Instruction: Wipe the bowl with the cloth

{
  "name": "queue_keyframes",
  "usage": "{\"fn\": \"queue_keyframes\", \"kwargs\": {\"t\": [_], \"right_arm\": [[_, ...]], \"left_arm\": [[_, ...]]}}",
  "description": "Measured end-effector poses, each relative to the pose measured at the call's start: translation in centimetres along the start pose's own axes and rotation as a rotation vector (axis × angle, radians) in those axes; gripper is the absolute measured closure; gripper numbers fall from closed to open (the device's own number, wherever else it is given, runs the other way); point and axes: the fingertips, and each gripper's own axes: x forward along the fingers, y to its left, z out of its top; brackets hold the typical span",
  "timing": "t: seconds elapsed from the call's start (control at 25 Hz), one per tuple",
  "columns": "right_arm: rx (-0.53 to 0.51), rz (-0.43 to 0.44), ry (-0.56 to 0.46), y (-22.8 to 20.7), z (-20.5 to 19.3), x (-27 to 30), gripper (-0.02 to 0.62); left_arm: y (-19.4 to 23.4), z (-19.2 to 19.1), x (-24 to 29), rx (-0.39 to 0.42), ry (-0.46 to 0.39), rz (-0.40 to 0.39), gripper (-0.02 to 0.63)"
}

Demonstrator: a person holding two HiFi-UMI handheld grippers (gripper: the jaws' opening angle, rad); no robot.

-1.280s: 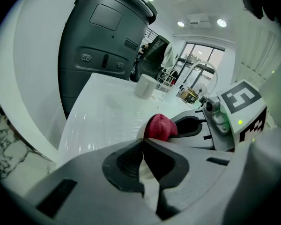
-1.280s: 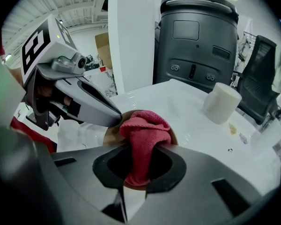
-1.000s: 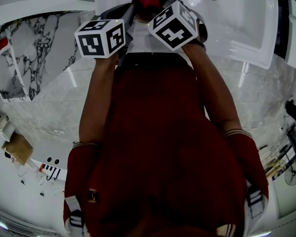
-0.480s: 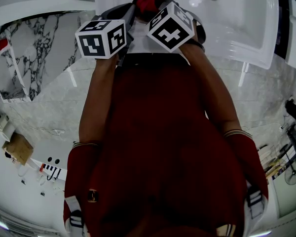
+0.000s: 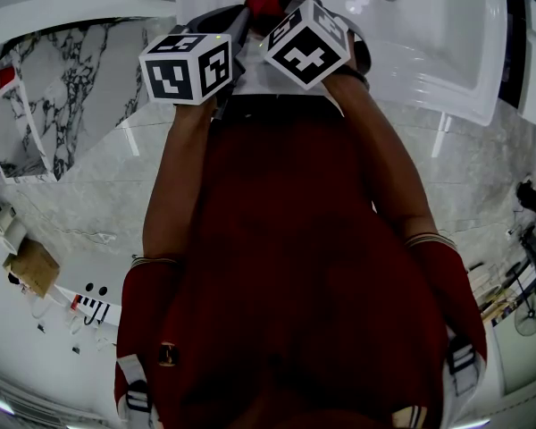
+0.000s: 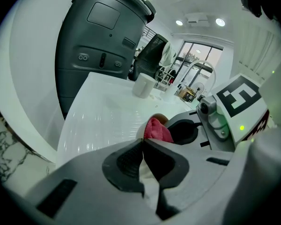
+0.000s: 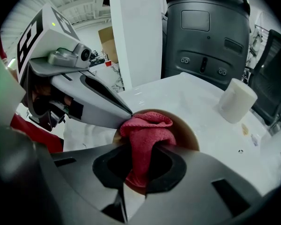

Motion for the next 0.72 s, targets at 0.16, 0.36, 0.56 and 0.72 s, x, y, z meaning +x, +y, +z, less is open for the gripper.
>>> {"fn": "queue_keyframes", "kwargs": {"t": [0.16, 0.36, 0.56, 0.72], "right_arm": [[0.003, -0.015, -0.014, -0.3, 0.1, 0.0, 0.545], [0.008, -0.043, -0.038, -0.8, 0.5, -0.3, 0.545], [0.018, -0.073, -0.055, -1.4, 0.7, -0.6, 0.545], [0.021, -0.086, -0.049, -1.7, 0.5, -0.8, 0.545]], "left_arm": [[-0.1, -0.1, 0.1, 0.002, 0.003, -0.001, 0.592], [-0.2, -0.2, 0.0, 0.003, 0.006, -0.002, 0.592], [-0.2, -0.2, -0.1, 0.003, 0.006, -0.002, 0.592], [-0.2, -0.2, -0.1, 0.003, 0.006, -0.003, 0.592]]}}
